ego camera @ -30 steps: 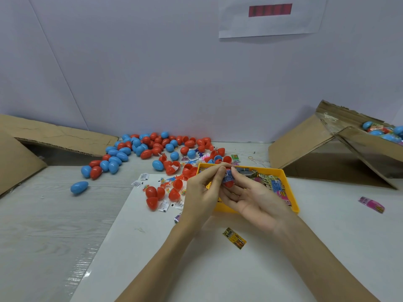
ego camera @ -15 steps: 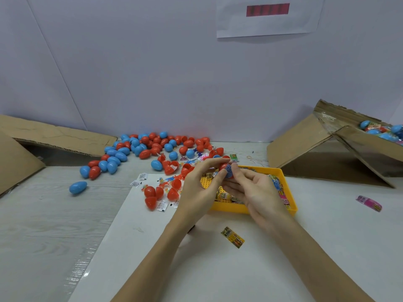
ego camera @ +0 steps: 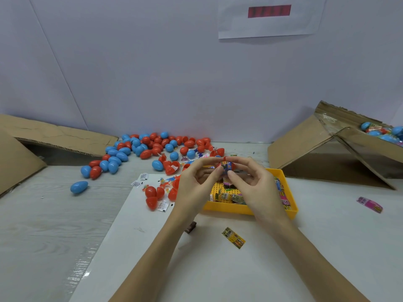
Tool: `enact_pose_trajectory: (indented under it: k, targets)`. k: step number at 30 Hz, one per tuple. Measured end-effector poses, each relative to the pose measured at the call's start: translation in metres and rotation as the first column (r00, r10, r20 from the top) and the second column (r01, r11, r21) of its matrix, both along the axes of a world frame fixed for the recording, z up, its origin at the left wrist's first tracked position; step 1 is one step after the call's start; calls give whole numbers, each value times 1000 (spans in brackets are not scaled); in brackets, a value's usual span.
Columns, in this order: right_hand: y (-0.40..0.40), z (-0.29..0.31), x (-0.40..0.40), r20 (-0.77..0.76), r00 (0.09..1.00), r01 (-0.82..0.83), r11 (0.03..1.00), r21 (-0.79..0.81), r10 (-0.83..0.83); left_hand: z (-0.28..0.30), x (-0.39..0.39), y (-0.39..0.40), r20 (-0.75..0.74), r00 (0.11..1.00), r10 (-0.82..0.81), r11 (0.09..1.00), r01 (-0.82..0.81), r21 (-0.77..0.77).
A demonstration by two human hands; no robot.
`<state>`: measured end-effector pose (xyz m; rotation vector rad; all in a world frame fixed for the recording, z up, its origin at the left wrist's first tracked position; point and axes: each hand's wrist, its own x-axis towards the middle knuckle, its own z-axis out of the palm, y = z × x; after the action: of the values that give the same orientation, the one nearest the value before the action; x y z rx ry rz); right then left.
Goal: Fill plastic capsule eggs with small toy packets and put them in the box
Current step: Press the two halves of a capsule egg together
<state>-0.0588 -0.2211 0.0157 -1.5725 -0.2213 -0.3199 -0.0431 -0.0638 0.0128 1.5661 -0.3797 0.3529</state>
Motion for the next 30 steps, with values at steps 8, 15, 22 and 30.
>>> enact_pose_trajectory:
  k: [8,15,22,30]
  targets:
    - [4,-5,1,-41,997,65,998,6,-65,-4,4,3,194,980,-37,984,2,178]
    - [3,-10,3,-24,991,129,985,-118,-132,-10,1,0,389,921,-18,879,-170,445]
    - [4,-11,3,-37,985,164,980,-114,-169,-11,-3,-3,504,860,78,844,-326,426]
    - [2,-9,3,-56,988,132,981,-141,-141,-9,-2,-1,459,887,53,863,-272,425]
